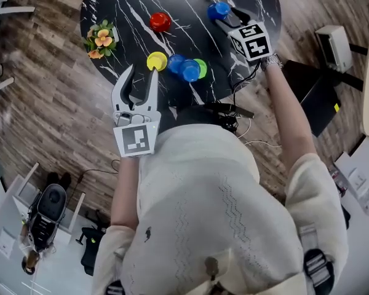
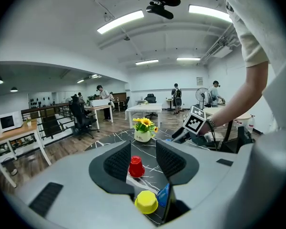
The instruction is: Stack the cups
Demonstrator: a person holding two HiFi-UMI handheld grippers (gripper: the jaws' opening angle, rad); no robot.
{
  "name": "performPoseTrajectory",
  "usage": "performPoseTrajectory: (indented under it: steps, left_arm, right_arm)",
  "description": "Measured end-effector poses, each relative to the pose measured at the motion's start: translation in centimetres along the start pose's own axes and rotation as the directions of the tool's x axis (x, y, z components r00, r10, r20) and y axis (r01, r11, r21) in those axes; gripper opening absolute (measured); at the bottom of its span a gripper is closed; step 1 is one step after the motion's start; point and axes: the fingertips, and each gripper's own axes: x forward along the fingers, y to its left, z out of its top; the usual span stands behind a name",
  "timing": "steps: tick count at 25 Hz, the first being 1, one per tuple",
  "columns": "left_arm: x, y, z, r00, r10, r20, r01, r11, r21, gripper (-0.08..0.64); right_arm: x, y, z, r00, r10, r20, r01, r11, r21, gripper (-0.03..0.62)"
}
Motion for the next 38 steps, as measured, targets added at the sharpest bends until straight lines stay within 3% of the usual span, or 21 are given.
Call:
performPoseTrajectory:
  steps: [12,21,31,38]
  left_arm:
    - [-0.5,0.8,-1.0,0.999,0.041,-0.019,-0.041,0.999,-0.014,0.173]
    - [-1.5,1.0,-1.2,0.998,0.052,-0.018,-0.052,0.998,-0.019,0.173]
    - [-1.9,0.5,0.0,0.999,-0.010,0.033,0.009,1.000,0.004,0.173]
    - [-2.9,1.0,1.6,0.994,-0.076,0.077,0.073,0.996,0.049,0.173]
  right_arm:
    - [3.1,-1.5,-0.7,0.998,-0.032,-0.055,0.034,0.999,0.032,0.273]
    - [3.1,-1.4,-1.2,0.995,-0.065,-0.076,0.067,0.998,0.019,0.222]
    - [-2.2,0.8,2.5,0.999,-0.051,0.010,0.051,0.998,-0.023,0.221]
    - [-7.2,4.6,7.5,0.997,-0.014,0.075,0.020,0.997,-0.075,0.221]
